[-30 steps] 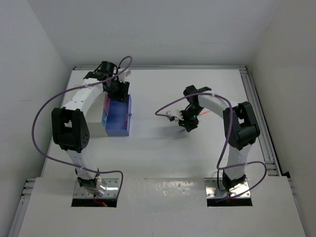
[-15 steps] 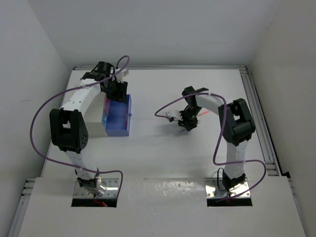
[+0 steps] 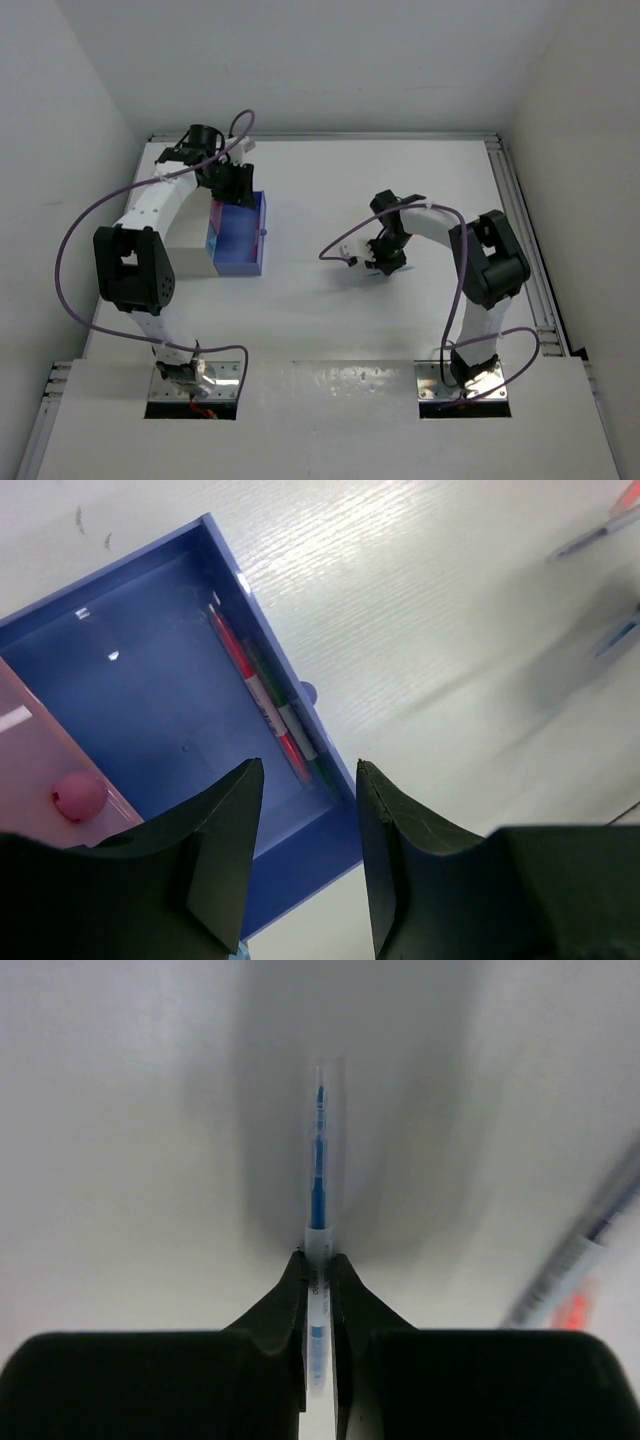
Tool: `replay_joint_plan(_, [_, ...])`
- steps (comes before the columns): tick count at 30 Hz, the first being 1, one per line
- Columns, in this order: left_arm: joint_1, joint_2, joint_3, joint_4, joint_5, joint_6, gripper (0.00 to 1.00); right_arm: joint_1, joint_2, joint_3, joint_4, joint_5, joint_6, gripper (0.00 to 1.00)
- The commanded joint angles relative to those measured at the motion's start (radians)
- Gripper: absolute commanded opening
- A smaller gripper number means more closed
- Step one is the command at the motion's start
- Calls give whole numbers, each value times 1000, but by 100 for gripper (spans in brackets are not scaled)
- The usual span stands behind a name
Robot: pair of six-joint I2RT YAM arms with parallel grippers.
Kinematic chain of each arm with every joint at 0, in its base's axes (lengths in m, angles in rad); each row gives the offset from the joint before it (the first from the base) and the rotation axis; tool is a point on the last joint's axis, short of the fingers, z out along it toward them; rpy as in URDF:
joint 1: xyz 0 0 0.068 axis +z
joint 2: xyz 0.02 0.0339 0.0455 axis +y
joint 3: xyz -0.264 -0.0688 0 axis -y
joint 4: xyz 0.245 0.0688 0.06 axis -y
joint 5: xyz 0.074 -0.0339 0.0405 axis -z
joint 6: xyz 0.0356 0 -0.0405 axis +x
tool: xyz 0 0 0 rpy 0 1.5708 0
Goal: Sort the stationery into containers
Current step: Pick up the pen from the center of the board, then place the pen in the storage box.
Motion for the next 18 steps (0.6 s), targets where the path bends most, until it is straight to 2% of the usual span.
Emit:
replay_joint_plan(1, [20,-98,-1,31,75,10,48,49,-104,-55,-33,-22,59,0])
replay_joint_plan(3, [33,-135,-41,75,145,-6,47,64,-150,-16,-54,-69,127,0])
replay_joint_plan(4, [41,-190,-64,105,240,-16,47,64,-186,7,-79,-138,217,0])
replay_joint_plan(6, [55,-261,-160,247,319,-56,48,61,-214,104,-90,-203,317,0])
replay_joint_plan(9, [70,-408,-296,480,428,-192,50,26,-248,219,-38,-348,646,0])
replay_joint_plan(10, [75,-460,-324,591,490,-258,51,2,-260,257,26,-418,722,0])
replay_joint_plan(13, [73,-512,-389,721,618,-363,53,-31,-279,285,190,-522,1047,0])
replay_joint_plan(15, [58,-523,-398,845,641,-469,54,-41,-288,293,279,-585,1199,0])
replay_joint_plan(16, [55,-523,-391,893,650,-499,55,-43,-291,291,360,-600,1336,0])
replay_joint_plan(18, [41,-505,-375,931,651,-581,56,-41,-293,291,468,-648,1494,0])
